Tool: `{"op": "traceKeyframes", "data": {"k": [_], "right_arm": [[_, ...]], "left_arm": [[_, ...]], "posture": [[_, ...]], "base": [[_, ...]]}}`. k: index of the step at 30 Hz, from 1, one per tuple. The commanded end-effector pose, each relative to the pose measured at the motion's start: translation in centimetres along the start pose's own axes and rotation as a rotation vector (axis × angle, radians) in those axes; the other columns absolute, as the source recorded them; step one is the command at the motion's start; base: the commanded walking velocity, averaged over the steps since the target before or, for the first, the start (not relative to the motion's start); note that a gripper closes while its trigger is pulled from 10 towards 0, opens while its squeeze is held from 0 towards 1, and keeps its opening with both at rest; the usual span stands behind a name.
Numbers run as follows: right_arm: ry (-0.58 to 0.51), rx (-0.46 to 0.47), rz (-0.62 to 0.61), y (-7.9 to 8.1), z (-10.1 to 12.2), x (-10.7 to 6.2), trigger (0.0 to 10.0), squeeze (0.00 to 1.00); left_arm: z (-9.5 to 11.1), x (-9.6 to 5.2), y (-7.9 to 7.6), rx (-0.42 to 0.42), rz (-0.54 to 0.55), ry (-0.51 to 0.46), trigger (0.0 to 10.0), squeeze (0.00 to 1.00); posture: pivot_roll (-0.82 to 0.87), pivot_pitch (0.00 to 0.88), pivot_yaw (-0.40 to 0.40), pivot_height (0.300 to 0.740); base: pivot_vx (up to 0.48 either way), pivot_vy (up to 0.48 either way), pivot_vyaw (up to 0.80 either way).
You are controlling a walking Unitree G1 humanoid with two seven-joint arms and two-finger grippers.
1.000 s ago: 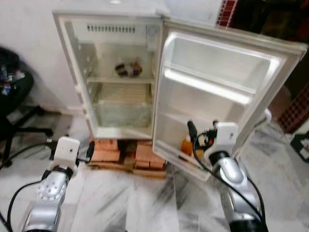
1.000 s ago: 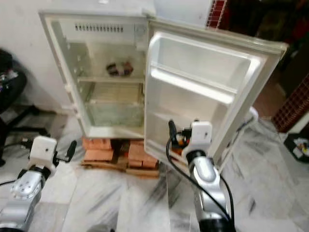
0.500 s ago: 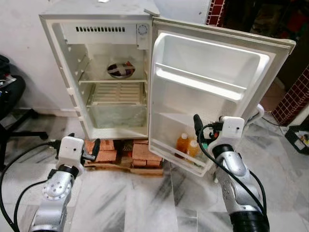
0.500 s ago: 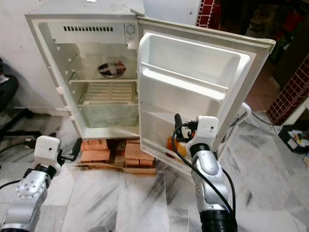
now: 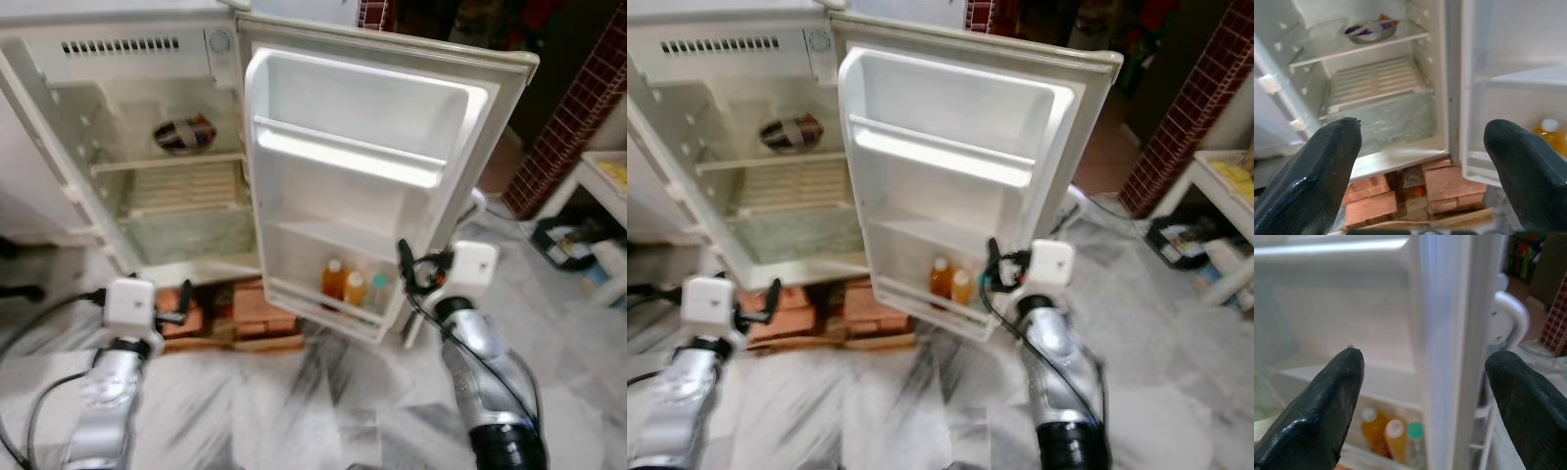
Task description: Restocking fridge
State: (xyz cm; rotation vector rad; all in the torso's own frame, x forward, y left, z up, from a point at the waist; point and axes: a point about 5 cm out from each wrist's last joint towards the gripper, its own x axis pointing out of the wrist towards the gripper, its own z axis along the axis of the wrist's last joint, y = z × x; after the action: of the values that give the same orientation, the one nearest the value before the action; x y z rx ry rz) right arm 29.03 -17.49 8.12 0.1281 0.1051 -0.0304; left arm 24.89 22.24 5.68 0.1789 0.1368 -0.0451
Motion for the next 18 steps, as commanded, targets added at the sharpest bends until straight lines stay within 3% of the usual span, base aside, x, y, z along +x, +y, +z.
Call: {"op": "traceKeyframes", "data": {"k": [1, 10, 16, 18], "right_arm": [[-0.018, 0.003, 0.025, 0.8, 0.3, 0.3, 10.0, 0.00], [-0.058, 0.016, 0.057, 1.7, 1.0, 0.9, 10.0, 0.00], [-0.052, 0.011, 0.010, 0.5, 0.4, -0.3, 10.0, 0.00], [-0.038, 0.009, 0.005, 0.3, 0.0, -0.7, 10.0, 0.00]], "left_arm": [[0.2, 0.0, 0.3, 0.018, 0.001, -0.005, 10.0, 0.00], [0.8, 0.7, 0.0, 0.029, -0.008, -0.035, 10.0, 0.00], [0.4, 0.4, 0.7, 0.029, 0.020, -0.017, 10.0, 0.00], [0.2, 0.5, 0.6, 0.026, 0.030, 0.000, 10.0, 0.00]], "posture": [[0.04, 0.000, -0.016, 0.740], [0.04, 0.000, -0.009, 0.740], [0.03, 0.000, -0.001, 0.740], [0.02, 0.000, 0.002, 0.740]], "base": [[0.000, -0.330, 0.00], [0.000, -0.395, 0.00], [0.000, -0.383, 0.00], [0.000, 0.000, 0.00]]}}
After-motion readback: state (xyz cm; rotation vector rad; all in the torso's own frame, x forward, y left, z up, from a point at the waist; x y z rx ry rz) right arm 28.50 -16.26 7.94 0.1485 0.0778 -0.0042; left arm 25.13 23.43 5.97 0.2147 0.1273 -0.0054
